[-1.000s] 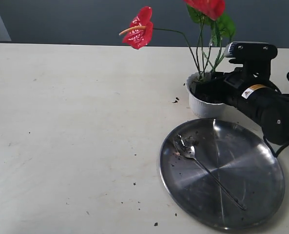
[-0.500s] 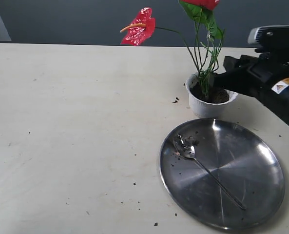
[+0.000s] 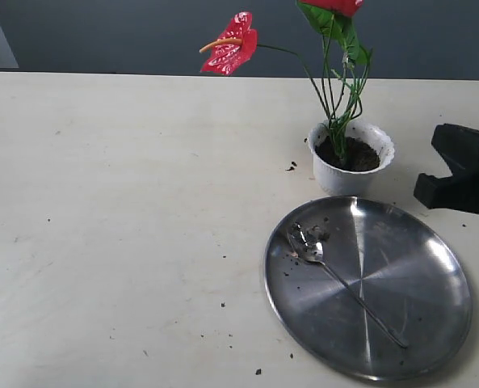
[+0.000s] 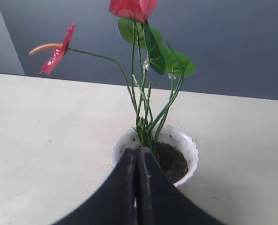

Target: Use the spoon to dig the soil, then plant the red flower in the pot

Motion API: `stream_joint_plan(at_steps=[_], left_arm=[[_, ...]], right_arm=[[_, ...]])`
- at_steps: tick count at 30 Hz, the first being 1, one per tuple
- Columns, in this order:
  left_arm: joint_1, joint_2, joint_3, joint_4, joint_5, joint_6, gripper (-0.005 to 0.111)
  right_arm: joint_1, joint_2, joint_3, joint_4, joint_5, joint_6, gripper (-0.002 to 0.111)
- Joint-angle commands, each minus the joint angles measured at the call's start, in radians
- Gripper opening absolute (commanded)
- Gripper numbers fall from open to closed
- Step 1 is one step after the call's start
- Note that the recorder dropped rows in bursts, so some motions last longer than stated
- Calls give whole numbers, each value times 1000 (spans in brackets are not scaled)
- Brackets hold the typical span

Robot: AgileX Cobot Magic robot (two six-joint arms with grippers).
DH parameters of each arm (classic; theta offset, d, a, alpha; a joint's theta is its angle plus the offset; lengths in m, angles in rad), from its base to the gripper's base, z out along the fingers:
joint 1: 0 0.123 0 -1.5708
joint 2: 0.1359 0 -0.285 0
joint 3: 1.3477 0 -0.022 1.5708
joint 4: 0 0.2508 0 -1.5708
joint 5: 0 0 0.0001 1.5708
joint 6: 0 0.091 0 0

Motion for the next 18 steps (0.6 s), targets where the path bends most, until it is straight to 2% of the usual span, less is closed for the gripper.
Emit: stream_joint_plan(at_steps=[1,18], left_arm=[[-2,5,-3,-5,-7,-5,2],[-2,5,-3,-5,-7,-5,2]], right_arm=[[-4,-69,4,2,2,-12,-1],[-4,-94,4,2,2,-12,-1]])
